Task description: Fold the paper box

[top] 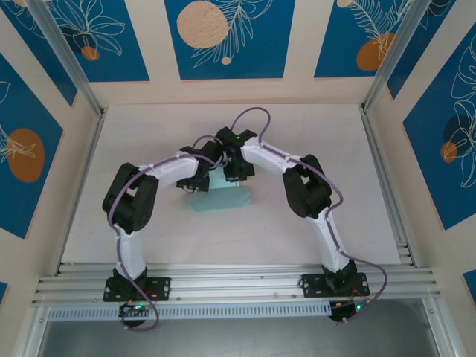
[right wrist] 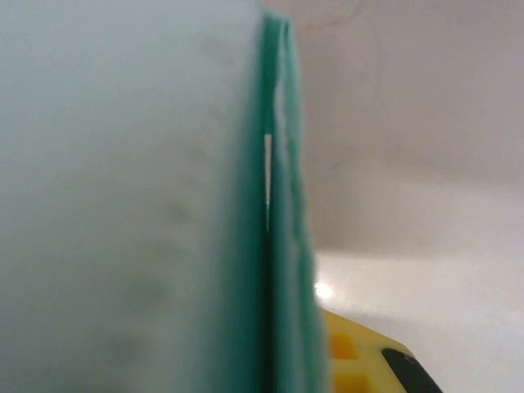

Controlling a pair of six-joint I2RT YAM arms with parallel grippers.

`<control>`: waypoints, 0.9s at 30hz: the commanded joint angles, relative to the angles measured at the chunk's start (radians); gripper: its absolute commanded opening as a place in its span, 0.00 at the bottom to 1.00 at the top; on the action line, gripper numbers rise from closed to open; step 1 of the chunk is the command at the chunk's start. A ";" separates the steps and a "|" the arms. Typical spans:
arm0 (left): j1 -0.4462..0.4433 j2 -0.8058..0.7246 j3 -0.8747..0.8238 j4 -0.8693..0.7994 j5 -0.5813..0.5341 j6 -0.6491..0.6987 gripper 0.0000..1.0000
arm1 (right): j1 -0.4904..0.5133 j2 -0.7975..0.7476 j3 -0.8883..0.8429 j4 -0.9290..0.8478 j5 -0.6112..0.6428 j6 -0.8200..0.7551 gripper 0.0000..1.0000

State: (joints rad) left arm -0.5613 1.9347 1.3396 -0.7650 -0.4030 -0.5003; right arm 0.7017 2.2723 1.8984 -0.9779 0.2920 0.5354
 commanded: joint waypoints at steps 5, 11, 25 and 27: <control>-0.003 -0.220 -0.060 0.085 0.114 0.048 0.75 | 0.091 0.020 -0.049 -0.121 0.007 -0.042 0.01; 0.006 -0.375 -0.148 0.162 0.187 0.057 0.86 | 0.103 -0.001 -0.075 -0.157 0.008 -0.083 0.01; 0.156 -0.499 -0.351 0.288 0.376 0.109 0.73 | 0.128 0.011 -0.082 -0.305 0.066 -0.217 0.11; 0.164 -0.501 -0.385 0.327 0.424 0.106 0.69 | 0.124 0.021 -0.060 -0.310 0.086 -0.215 0.17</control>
State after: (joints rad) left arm -0.4152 1.4612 0.9909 -0.5045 -0.0734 -0.4080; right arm 0.8265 2.2414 1.8271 -1.2114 0.3225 0.3439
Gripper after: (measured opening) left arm 0.707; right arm 0.152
